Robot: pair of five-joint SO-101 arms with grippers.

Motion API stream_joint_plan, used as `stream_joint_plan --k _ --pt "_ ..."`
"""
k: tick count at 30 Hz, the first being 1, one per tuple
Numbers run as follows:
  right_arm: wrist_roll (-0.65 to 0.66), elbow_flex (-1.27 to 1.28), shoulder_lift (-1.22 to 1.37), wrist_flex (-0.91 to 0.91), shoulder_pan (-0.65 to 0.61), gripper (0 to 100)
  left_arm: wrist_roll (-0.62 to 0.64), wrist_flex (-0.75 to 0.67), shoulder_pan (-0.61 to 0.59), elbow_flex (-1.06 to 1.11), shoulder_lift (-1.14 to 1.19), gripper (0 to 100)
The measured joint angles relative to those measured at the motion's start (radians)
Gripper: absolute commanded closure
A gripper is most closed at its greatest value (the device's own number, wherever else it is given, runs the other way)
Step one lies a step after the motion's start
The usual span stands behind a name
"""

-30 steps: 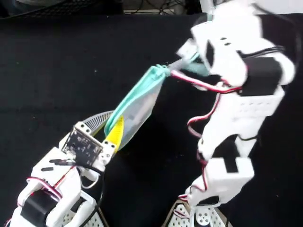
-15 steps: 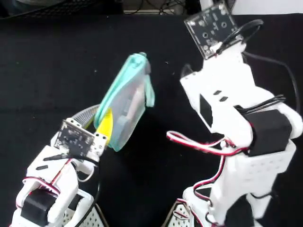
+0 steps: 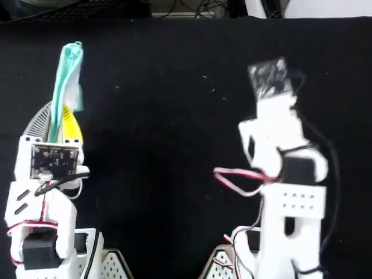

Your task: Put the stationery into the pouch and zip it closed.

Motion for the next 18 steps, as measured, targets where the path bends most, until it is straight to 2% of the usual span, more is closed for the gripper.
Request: stream_joint_plan --k 4,8,12,18 --pt "-0.002 0.342 -0.153 -0.216 0.014 98.5 -0.104 -0.117 0.017 0.118 0.091 97" --pt "-0.058 0.574 -0.285 -0.362 0.026 98.4 -0.123 -0.232 0.031 0.110 0.265 97" --pt "-0.138 0.683 -0.397 -0.411 0.023 98.3 -0.075 -0.253 0.106 0.012 0.489 97" --pt "-0.152 0.798 -0.555 -0.416 0.025 98.3 0.035 -0.255 0.262 -0.164 0.887 97"
